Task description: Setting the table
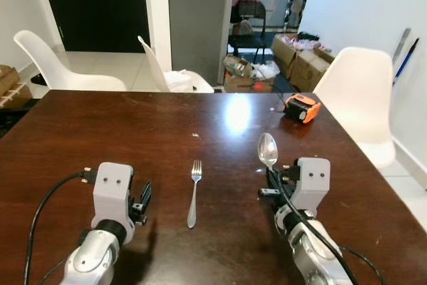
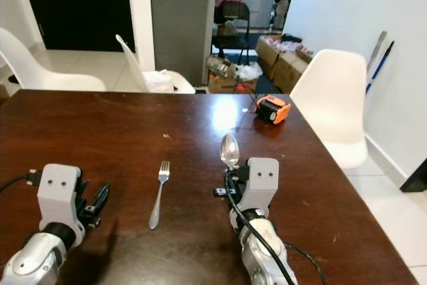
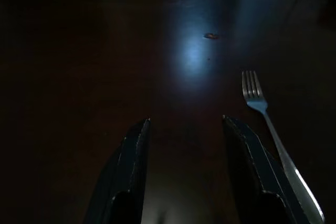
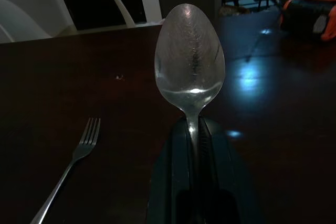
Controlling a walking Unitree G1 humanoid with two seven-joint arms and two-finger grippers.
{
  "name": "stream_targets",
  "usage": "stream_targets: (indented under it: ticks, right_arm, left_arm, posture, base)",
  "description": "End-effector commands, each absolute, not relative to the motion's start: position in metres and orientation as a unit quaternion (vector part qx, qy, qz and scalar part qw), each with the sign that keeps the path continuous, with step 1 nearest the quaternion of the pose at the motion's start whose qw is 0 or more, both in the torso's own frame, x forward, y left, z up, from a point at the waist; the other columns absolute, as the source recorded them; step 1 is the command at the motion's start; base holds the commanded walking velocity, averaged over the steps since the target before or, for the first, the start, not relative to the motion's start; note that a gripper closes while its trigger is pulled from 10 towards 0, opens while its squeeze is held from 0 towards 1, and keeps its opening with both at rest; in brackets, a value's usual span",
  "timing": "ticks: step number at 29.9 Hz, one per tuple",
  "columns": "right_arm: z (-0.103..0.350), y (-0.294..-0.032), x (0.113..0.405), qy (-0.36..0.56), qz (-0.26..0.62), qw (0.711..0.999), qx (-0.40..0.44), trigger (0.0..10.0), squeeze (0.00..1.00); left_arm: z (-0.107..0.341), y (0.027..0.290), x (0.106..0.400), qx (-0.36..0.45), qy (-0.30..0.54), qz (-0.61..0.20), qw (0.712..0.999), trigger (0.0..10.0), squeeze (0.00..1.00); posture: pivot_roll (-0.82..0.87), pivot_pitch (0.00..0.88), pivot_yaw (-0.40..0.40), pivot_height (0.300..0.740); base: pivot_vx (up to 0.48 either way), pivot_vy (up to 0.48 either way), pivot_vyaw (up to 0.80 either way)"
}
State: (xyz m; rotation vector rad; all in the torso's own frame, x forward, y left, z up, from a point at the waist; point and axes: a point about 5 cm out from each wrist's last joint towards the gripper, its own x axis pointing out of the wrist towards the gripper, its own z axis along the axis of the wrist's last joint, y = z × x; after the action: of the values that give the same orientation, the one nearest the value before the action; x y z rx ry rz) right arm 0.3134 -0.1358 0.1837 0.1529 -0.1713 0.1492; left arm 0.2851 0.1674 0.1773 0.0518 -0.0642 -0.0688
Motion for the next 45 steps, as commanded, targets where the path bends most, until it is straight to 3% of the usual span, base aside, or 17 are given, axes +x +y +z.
stream_targets:
  ticks: [1, 15, 45]
  right_arm:
    - [0.1833, -0.136, 0.3144, -0.079, 0.081, 0.991, 0.068, 10.0, 0.0]
    - [0.1835, -0.1384, 0.3157, -0.082, 0.073, 0.992, 0.065, 10.0, 0.0]
    - [0.1791, -0.1323, 0.3168, -0.078, 0.078, 0.99, 0.088, 10.0, 0.0]
  left_arm:
    - [0.171, 0.1649, 0.2864, 0.02, -0.028, -0.028, 0.999, 10.0, 0.0]
    - [0.176, 0.1581, 0.2938, 0.019, -0.046, -0.047, 0.998, 10.0, 0.0]
    - [0.177, 0.1599, 0.293, 0.018, -0.049, -0.041, 0.998, 10.0, 0.0]
  posture:
    - [0.02, 0.068, 0.012, 0.74]
    - [0.01, 0.066, 0.045, 0.74]
    - [0.04, 0.079, 0.04, 0.74]
  base:
    - [0.0, 0.0, 0.0]
    - [0.0, 0.0, 0.0]
    - [0.0, 0.0, 0.0]
